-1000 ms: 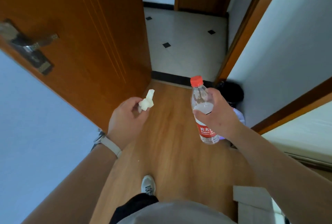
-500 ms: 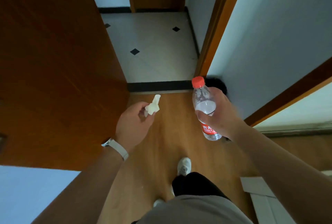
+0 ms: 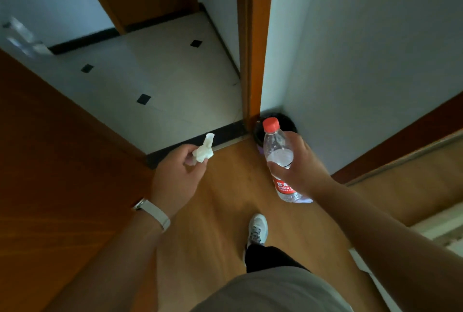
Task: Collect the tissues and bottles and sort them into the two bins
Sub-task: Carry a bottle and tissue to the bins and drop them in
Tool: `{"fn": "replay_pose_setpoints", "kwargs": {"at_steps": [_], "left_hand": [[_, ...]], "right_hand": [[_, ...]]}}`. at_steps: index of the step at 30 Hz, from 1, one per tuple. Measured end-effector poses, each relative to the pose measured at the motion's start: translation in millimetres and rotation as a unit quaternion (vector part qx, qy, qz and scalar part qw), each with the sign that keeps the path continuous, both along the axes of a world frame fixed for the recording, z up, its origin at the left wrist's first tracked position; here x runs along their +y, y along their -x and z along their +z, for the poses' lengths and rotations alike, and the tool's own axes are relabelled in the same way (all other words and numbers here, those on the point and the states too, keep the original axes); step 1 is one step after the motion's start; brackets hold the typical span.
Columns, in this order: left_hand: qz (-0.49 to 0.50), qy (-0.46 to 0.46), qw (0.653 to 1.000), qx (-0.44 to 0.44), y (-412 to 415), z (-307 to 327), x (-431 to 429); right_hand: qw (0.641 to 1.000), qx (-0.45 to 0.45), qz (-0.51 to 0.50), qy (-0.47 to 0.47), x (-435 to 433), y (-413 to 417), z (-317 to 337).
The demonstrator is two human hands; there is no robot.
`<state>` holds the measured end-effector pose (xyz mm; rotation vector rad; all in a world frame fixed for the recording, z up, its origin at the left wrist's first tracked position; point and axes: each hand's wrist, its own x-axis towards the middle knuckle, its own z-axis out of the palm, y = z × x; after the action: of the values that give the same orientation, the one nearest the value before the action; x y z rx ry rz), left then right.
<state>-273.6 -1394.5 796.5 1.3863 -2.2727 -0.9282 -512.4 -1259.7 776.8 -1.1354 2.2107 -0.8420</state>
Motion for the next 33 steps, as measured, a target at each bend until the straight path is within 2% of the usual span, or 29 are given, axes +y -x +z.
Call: {"fn": "replay_pose_setpoints", "kwargs": {"at_steps": [5, 14, 21, 33], "left_hand": [[-0.078, 0.006, 0.997, 0.01, 76.4, 1.7, -48.8], [-0.192, 0.025, 0.981, 0.023, 172.8, 1.4, -101.1], [-0.302, 0.001, 0.953, 0.017, 233.0, -18.6, -157.8], [-0.457, -0.034, 0.889, 0.01, 315.7, -51.3, -310.8]], "right_hand": [[0.998, 0.032, -0.059, -0.016, -21.1, 54.1, 2.2], [0.978, 0.026, -0.2, -0.044, -2.0, 108.1, -6.9], [0.947, 0.019, -0.315, -0.057, -26.6, 112.7, -19.1], [0.868, 0.008, -0.487, -0.098, -141.5, 89.1, -35.9]]}}
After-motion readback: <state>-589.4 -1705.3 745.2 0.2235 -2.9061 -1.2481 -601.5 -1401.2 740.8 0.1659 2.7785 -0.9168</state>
